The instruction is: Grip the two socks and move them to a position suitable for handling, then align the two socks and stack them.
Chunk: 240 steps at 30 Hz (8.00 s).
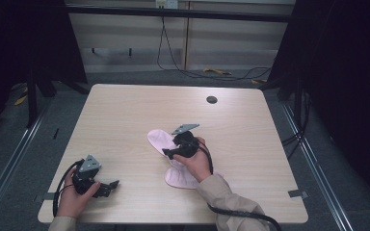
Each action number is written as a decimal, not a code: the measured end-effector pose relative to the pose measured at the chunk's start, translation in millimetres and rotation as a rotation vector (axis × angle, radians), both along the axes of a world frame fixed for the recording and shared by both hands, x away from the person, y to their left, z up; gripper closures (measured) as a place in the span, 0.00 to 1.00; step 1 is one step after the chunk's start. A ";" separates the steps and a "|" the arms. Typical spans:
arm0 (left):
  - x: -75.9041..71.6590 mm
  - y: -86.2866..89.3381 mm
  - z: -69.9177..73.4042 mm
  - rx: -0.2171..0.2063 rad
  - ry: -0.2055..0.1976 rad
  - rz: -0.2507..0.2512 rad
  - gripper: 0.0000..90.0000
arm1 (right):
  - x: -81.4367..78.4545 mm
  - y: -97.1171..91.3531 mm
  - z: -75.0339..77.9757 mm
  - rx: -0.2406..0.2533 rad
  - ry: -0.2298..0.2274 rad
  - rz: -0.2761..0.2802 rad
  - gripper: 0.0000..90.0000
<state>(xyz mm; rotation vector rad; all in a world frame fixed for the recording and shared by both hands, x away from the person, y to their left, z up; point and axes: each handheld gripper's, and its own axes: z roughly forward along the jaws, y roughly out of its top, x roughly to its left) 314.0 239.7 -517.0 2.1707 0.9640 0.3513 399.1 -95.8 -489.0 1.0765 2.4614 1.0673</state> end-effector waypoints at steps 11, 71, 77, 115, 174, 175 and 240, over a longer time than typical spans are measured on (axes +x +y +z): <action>-0.4 0.8 0.3 0.009 -0.001 -0.010 0.00 | 10.0 -7.9 4.0 -0.068 -0.016 0.030 0.97; -2.1 -15.8 6.9 -0.037 0.025 -0.005 0.13 | -141.8 -134.2 -8.1 0.003 -0.054 0.033 0.58; -2.0 -28.9 13.2 -0.082 0.046 -0.031 0.13 | -141.2 -138.8 -5.4 0.030 -0.068 0.008 0.55; 8.8 -148.3 24.8 -0.014 0.073 -0.072 0.63 | -145.9 -145.0 -2.0 0.024 -0.110 -0.056 0.77; 31.6 -148.9 79.9 -0.124 0.062 -0.133 1.00 | -131.2 -153.6 25.8 0.208 -0.023 -0.080 0.94; 33.2 -150.1 81.1 -0.122 0.057 -0.133 1.00 | -129.4 -154.6 26.9 0.211 -0.023 -0.084 0.94; 124.4 -201.9 44.2 -0.056 0.075 -0.107 1.00 | -58.1 -178.2 1.2 0.173 0.065 -0.213 0.94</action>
